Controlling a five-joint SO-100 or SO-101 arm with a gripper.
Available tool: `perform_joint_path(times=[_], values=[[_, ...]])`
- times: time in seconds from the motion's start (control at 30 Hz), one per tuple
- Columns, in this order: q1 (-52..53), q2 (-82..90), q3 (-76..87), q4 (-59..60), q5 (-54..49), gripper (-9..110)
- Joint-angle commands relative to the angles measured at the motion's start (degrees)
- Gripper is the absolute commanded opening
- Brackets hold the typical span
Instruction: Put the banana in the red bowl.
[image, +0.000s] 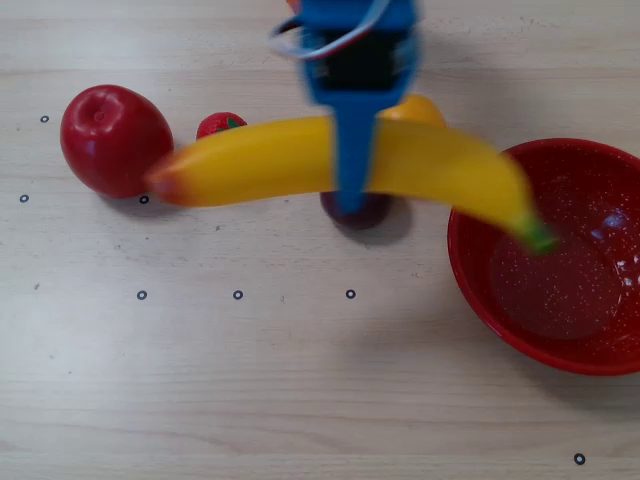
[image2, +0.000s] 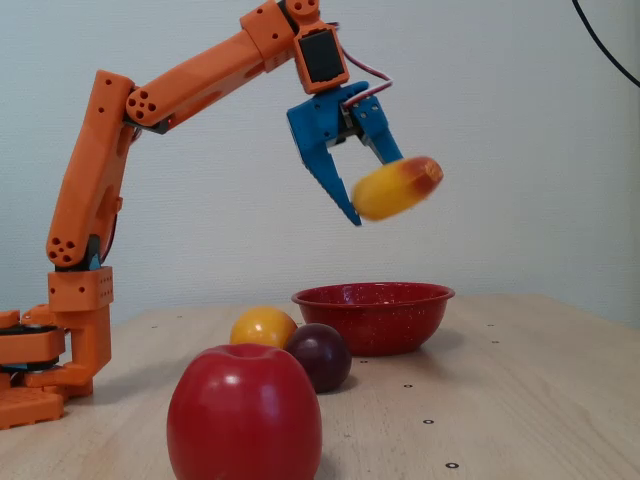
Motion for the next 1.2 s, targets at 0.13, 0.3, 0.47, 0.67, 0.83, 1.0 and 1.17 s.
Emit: perform_joint_path(times=[0.13, 0.3, 0.47, 0.67, 0.83, 1.0, 1.17], values=[[10.1, 11.8, 1.5, -2.1, -4.2, 0], [16.8, 13.0, 7.3, -8.2, -2.7, 0], [21.3, 13.8, 15.0, -18.0, -0.4, 0], [24.3, 13.7, 27.2, -31.6, 4.0, 0], [24.9, 13.3, 37.5, -43.7, 7.8, 16], [24.8, 12.9, 42.8, -47.5, 9.8, 27], [24.3, 13.4, 43.0, -47.2, 8.5, 32]])
